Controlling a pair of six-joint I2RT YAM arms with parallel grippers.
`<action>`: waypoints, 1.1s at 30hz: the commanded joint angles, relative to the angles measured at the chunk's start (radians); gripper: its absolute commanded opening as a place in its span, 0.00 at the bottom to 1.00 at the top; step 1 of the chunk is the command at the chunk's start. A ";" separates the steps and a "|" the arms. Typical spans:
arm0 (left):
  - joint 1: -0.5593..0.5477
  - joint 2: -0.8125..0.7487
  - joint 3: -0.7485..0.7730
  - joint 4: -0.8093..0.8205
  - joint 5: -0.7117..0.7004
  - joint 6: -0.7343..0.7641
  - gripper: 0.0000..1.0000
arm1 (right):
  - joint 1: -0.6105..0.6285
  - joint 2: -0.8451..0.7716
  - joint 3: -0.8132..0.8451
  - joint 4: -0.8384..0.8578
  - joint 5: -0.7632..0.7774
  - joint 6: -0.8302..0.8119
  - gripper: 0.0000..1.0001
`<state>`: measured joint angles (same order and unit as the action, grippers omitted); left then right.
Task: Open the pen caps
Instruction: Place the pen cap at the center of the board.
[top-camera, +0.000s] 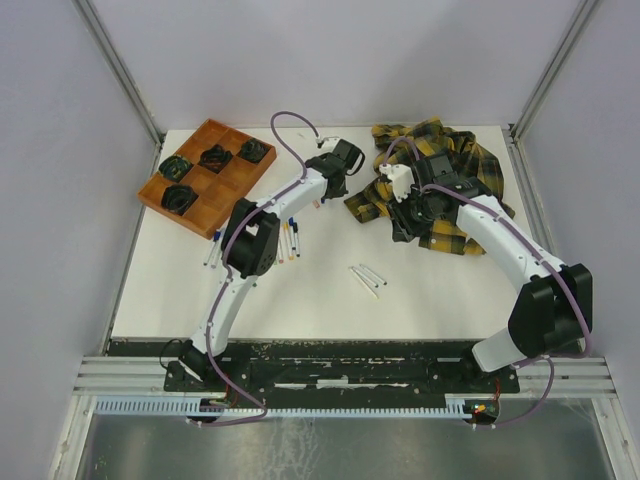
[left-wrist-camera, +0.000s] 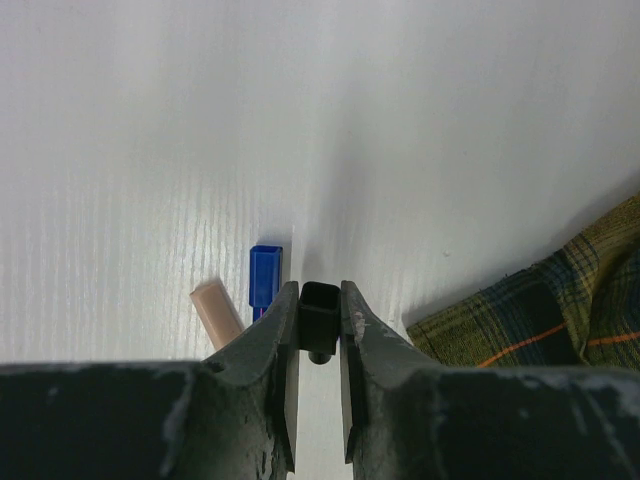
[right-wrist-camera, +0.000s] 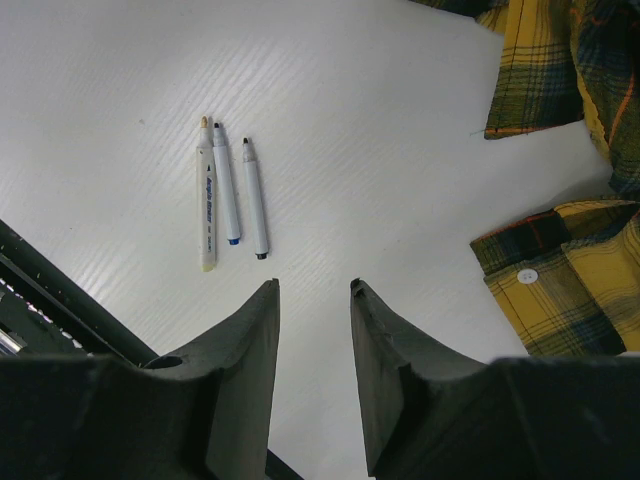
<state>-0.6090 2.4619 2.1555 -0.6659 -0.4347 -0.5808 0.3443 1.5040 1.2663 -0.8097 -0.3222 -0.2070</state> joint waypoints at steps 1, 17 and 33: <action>-0.001 0.017 0.072 -0.012 -0.023 0.044 0.07 | -0.006 -0.031 0.020 0.015 -0.020 -0.003 0.42; 0.001 0.043 0.078 -0.012 -0.019 0.051 0.20 | -0.005 -0.032 0.015 0.021 -0.031 -0.002 0.43; 0.003 0.022 0.086 -0.012 -0.001 0.054 0.33 | -0.005 -0.034 0.016 0.021 -0.040 -0.002 0.43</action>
<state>-0.6083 2.5099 2.1948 -0.6830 -0.4343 -0.5701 0.3435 1.5040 1.2663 -0.8097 -0.3408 -0.2070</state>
